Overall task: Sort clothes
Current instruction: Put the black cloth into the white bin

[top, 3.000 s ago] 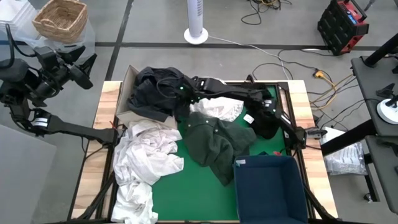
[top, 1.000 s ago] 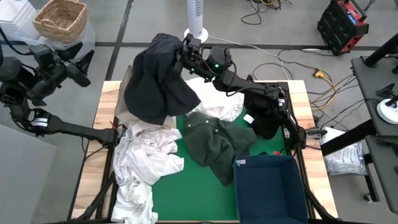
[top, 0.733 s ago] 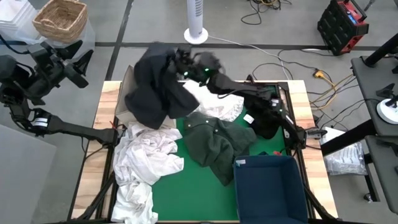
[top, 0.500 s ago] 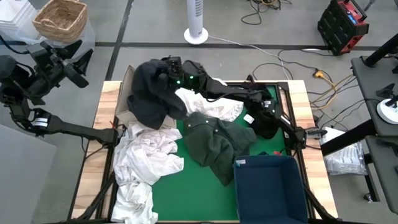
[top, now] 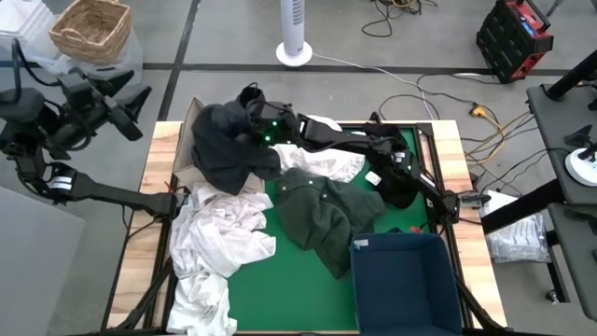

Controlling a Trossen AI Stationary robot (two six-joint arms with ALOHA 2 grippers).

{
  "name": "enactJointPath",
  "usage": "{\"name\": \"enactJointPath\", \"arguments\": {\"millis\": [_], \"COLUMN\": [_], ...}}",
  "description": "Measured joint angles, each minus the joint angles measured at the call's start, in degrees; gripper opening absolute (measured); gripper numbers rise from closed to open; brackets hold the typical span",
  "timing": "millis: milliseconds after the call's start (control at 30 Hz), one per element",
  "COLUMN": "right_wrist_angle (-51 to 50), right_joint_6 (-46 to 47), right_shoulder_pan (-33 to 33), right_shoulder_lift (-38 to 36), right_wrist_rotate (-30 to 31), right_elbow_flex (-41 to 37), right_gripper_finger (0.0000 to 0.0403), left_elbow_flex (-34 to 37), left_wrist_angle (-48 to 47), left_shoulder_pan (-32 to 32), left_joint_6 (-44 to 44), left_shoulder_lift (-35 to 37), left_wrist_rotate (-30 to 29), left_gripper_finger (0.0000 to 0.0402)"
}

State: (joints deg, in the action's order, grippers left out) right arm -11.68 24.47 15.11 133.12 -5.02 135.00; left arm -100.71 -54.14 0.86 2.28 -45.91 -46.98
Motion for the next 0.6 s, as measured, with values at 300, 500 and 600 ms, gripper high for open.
{"name": "enactJointPath", "arguments": {"millis": [300, 500, 600], "right_wrist_angle": [-13.0, -24.4, -28.3], "right_joint_6": [-9.2, -11.8, -13.9], "right_shoulder_pan": [0.0, 0.4, 0.6], "right_shoulder_lift": [-6.0, -11.8, -14.6], "right_wrist_rotate": [2.3, 5.1, 6.2], "right_elbow_flex": [0.0, 0.0, 0.0], "right_gripper_finger": [0.0212, 0.0241, 0.0226], "left_elbow_flex": [0.0, 0.1, 0.3], "left_wrist_angle": [-5.2, -7.1, -7.0], "left_shoulder_pan": [0.0, 0.0, 0.0], "left_joint_6": [-2.8, -3.6, -3.9], "left_shoulder_lift": [0.0, -0.3, -0.3], "left_wrist_rotate": [7.8, 9.6, 9.0], "left_gripper_finger": [0.0258, 0.0258, 0.0258]}}
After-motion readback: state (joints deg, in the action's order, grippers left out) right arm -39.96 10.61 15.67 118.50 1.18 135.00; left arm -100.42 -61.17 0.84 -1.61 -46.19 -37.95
